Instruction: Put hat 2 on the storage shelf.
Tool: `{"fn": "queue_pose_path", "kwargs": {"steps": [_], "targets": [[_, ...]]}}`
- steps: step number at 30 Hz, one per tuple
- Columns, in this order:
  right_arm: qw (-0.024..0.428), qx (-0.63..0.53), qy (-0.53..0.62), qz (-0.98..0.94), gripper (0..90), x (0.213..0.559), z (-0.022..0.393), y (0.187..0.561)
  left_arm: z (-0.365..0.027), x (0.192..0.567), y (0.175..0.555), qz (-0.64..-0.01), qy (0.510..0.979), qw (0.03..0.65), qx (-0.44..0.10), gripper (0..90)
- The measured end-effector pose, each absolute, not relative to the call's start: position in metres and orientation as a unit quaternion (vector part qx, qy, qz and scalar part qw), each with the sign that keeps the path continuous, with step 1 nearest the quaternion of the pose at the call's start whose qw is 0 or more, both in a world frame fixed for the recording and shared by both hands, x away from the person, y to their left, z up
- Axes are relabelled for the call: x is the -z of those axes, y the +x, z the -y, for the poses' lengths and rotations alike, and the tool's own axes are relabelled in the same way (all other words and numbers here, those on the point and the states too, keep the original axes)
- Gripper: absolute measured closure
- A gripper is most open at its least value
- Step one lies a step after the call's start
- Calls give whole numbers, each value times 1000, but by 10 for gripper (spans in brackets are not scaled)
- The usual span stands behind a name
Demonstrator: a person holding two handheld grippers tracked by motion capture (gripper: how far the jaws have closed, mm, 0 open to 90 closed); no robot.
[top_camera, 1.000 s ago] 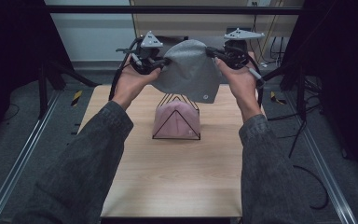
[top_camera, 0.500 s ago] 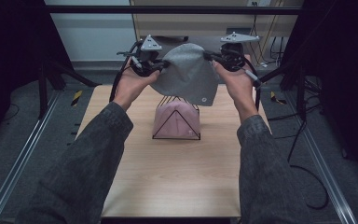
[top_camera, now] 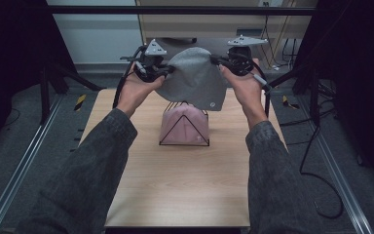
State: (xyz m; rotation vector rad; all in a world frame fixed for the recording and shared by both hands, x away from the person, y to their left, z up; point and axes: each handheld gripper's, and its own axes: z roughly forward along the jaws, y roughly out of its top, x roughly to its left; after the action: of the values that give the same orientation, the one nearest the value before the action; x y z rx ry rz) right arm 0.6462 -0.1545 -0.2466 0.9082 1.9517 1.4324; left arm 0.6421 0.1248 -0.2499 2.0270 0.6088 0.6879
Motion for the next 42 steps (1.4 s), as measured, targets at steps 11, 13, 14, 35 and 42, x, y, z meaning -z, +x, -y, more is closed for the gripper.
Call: {"fn": "queue_pose_path", "kwargs": {"steps": [11, 13, 14, 35, 42], "targets": [[263, -517, 335, -743, 895, 271, 145, 642, -136, 272, 639, -254, 824, 437, -257, 874], [261, -515, 335, -745, 895, 275, 143, 640, -136, 277, 637, -254, 826, 432, -257, 874], [261, -513, 334, -747, 895, 277, 142, 639, -136, 280, 635, -256, 826, 433, -256, 874], [249, -499, 341, -757, 895, 308, 134, 623, -140, 318, 617, -270, 830, 423, -244, 874], [244, -492, 342, -762, 894, 317, 129, 623, -140, 336, 619, -277, 835, 416, -229, 874]]}}
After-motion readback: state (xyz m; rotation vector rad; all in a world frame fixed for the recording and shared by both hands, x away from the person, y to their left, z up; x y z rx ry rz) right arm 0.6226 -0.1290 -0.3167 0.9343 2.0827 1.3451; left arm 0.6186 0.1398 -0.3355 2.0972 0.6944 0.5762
